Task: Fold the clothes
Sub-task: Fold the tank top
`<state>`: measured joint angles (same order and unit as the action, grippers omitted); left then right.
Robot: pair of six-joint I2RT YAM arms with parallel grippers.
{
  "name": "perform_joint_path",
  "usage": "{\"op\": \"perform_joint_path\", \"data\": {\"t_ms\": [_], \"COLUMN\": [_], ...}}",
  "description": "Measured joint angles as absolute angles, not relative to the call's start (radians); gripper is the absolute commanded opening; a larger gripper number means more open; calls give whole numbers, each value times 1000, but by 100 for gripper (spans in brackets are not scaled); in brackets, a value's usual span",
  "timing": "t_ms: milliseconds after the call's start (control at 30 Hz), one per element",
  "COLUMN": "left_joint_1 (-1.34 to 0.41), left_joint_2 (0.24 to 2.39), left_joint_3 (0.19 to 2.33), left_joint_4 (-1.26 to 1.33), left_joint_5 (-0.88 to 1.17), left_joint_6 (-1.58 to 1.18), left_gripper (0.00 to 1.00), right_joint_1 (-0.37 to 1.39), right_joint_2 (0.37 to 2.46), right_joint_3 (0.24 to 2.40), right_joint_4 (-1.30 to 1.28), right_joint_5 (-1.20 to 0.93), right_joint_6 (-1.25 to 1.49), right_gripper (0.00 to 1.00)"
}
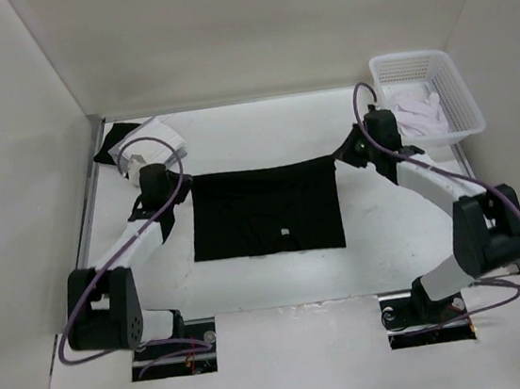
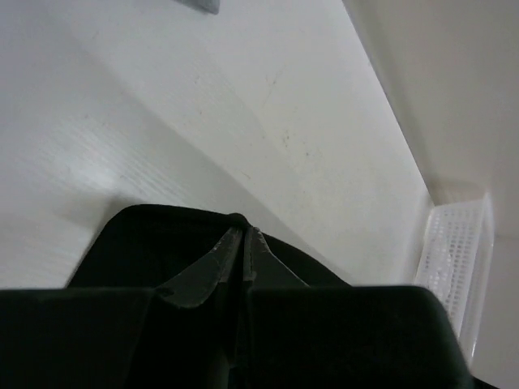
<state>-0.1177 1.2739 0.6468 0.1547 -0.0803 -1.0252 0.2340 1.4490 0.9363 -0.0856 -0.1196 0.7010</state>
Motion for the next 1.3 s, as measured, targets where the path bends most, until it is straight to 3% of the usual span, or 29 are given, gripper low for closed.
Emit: {"op": "perform_joint_path", "data": {"t_ms": [100, 200, 567, 800, 1033, 1300], "left_joint_1": [-120, -125, -54, 21, 31, 31], "left_joint_2": [1382, 1353, 927, 601, 304, 250], "left_joint_3": [720, 719, 324, 183, 112, 81], "left_joint_4": [205, 253, 344, 210, 2, -245], "left_joint_5": [-84, -96, -51, 53, 117, 100], "left_joint_6": [-1018, -1012, -1026, -1042, -1045, -1044], "left_gripper": [0, 0, 0, 0, 1, 1], "right_joint_1": [208, 199, 231, 231, 237, 252], "right_joint_2": [1557, 1535, 1169, 968, 907, 902], "right_joint_3": [1036, 1029, 545, 366, 279, 250], "right_joint_4": [-49, -5, 120, 112, 95, 39], "right_joint_5": [-153, -166, -154, -150, -146, -134], "right_joint_6": [705, 707, 753, 781, 834, 889], "right_gripper": [2, 2, 1, 1, 0, 0]}}
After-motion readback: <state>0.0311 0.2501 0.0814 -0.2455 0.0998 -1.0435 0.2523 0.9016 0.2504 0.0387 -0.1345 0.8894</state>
